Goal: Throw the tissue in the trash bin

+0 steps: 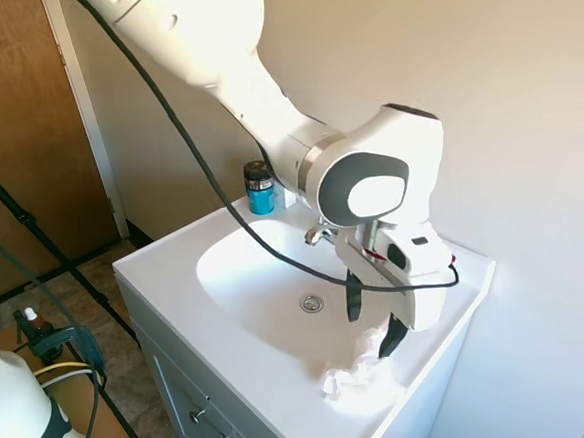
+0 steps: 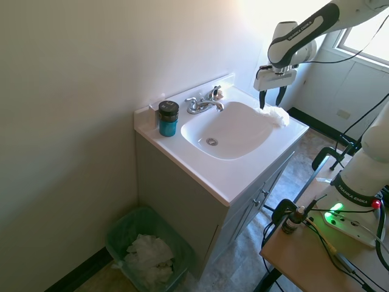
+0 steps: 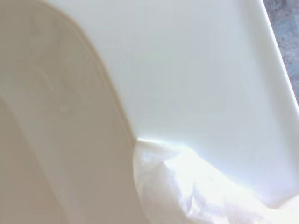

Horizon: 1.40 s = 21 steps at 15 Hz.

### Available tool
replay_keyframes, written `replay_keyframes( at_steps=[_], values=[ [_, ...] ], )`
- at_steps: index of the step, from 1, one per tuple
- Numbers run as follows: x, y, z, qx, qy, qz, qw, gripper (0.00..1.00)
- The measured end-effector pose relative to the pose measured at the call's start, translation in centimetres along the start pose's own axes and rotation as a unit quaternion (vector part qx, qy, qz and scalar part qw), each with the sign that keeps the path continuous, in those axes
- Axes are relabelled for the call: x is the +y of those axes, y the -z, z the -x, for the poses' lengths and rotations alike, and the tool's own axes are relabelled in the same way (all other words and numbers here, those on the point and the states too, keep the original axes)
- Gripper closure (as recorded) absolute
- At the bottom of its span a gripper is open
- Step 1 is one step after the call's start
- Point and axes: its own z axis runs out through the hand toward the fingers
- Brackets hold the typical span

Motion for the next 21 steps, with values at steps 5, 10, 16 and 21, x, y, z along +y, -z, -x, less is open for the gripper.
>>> replay_keyframes(
  at_steps=[5,10,16,21],
  values=[
    [0.6,-2.1,-1.3,-0.017,-0.007,-0.002,0.9998,1.00],
    [0.5,-2.8,-1.3,-0.027,-0.002,-0.009,0.9996,1.00],
    [0.2,-2.8,-1.1,-0.032,0.008,-0.017,0.9993,1.00],
    [-0.9,-2.6,-0.1,-0.030,0.027,-0.022,0.9989,1.00]
  ],
)
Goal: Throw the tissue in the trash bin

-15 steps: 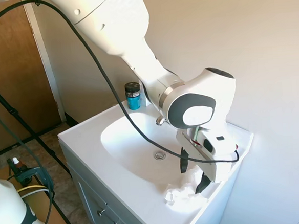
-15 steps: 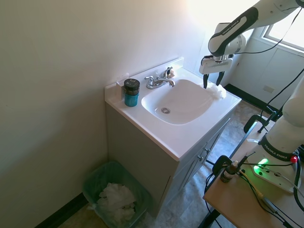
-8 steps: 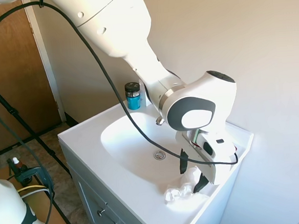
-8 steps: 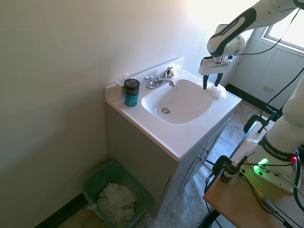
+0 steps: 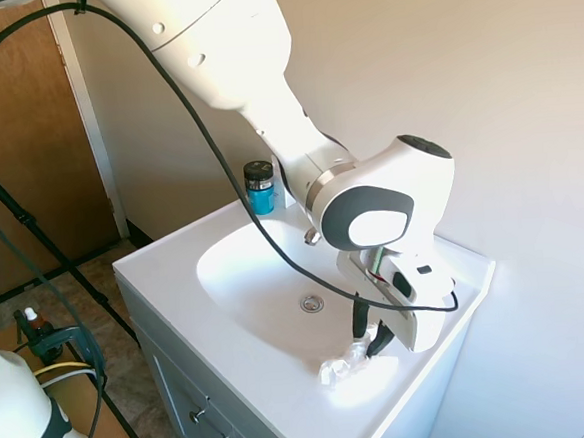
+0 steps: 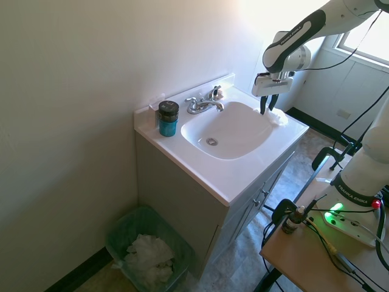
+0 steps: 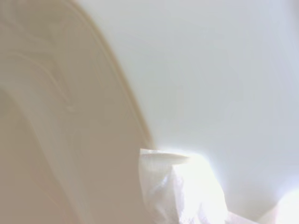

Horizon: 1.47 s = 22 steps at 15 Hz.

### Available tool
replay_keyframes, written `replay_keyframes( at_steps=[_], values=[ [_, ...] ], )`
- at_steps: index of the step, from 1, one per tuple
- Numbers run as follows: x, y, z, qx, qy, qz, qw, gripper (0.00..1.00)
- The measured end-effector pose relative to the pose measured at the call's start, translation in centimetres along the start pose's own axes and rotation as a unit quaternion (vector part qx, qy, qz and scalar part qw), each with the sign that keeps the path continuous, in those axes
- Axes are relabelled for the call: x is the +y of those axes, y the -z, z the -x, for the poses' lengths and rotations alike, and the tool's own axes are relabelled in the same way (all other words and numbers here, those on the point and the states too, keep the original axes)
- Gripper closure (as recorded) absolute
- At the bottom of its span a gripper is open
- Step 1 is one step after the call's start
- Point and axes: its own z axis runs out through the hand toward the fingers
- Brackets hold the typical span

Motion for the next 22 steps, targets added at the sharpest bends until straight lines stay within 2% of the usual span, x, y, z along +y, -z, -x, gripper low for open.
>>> replay_keyframes(
  at_steps=[8,11,17,19,22],
  values=[
    [-1.3,2.7,1.5,0.012,0.016,-0.020,0.9996,1.00],
    [-2.0,6.5,3.2,0.023,0.023,-0.044,0.9985,1.00],
    [-5.5,15.7,14.7,0.062,0.069,-0.093,0.9913,1.00],
    [-7.7,17.0,19.8,0.074,0.094,-0.099,0.9879,1.00],
    [-11.1,17.0,29.2,0.093,0.130,-0.096,0.9824,1.00]
  ],
)
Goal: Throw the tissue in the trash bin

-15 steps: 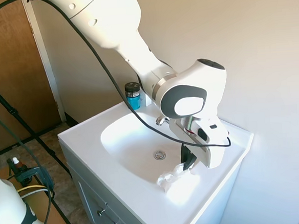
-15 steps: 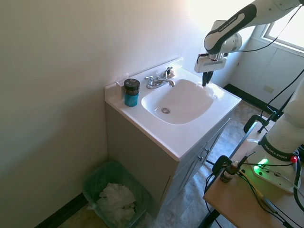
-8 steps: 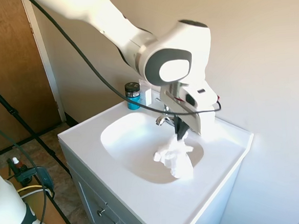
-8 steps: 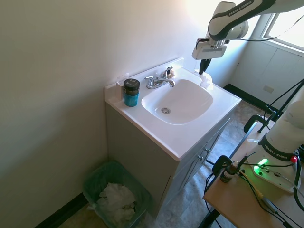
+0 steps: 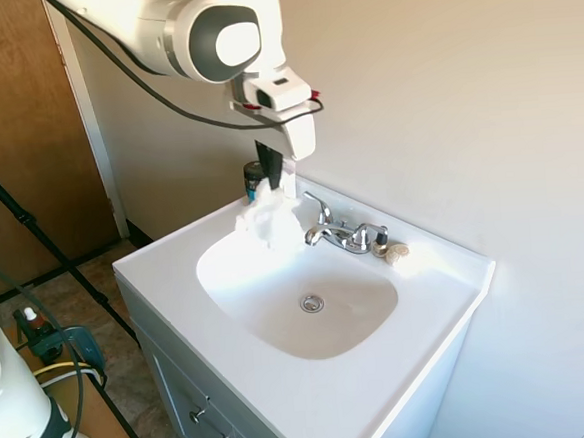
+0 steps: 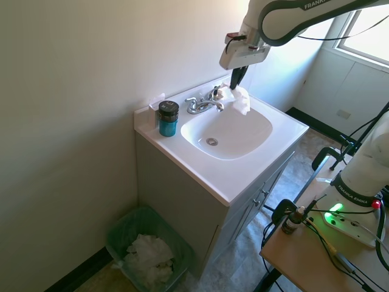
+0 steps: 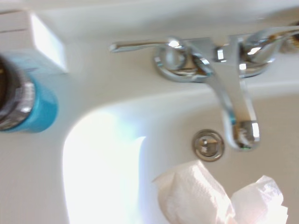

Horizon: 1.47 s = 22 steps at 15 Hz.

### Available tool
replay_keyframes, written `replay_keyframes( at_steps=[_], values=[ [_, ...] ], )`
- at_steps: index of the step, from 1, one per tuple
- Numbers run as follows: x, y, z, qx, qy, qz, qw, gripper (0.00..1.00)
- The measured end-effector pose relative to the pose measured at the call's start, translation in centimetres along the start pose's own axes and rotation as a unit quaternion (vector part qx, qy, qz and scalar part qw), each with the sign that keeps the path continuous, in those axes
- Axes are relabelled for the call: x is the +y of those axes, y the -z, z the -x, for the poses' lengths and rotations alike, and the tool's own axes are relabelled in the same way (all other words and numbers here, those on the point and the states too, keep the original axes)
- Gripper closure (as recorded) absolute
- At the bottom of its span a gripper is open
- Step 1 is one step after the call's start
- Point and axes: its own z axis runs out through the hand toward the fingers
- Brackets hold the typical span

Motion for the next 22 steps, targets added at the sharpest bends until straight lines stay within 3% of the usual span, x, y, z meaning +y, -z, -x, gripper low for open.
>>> replay_keyframes(
  at_steps=[6,10,14,15,22],
  values=[
    [-10.8,-1.6,13.5,0.040,0.066,0.002,0.9970,1.00],
    [-17.2,-5.7,20.6,0.026,0.105,0.007,0.9942,1.00],
    [-21.1,-10.0,26.3,0.001,0.133,0.031,0.9907,1.00],
    [-21.7,-11.0,26.8,-0.002,0.134,0.037,0.9903,0.00],
    [-23.4,-14.3,27.9,-0.024,0.122,0.058,0.9905,0.00]
  ],
)
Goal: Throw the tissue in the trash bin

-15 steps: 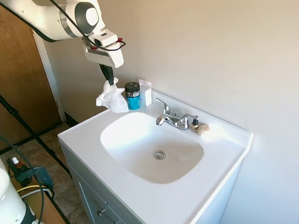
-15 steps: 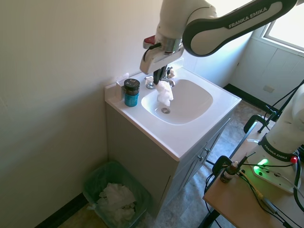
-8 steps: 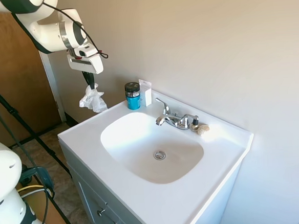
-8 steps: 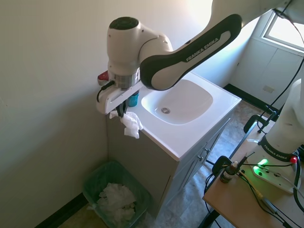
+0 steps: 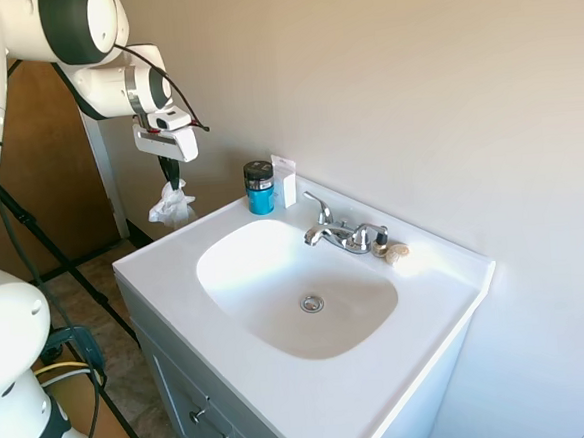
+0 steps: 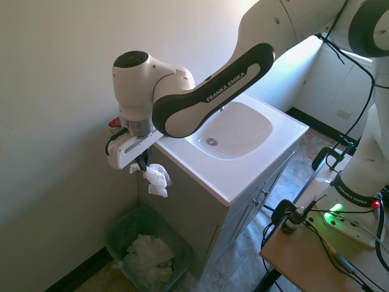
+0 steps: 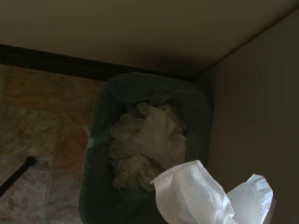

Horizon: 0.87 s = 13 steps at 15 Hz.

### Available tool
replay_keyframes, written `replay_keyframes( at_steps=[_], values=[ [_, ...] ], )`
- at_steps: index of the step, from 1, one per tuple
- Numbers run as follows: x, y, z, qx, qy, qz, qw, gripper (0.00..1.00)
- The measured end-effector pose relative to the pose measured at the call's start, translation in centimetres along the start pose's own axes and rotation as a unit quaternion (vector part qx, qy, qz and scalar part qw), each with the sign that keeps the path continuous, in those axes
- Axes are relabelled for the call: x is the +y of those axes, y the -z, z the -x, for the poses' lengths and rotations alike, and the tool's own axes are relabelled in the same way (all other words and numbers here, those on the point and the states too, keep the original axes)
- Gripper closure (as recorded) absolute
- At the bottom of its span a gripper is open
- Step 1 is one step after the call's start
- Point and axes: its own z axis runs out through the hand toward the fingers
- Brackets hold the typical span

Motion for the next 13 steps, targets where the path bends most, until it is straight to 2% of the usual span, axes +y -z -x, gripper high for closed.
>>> replay_keyframes(
  at_steps=[9,13],
  values=[
    [-1.1,0.5,1.7,0.006,0.007,0.007,0.9999,0.00],
    [-2.2,4.5,2.0,0.025,-0.018,-0.020,0.9993,0.00]
  ],
)
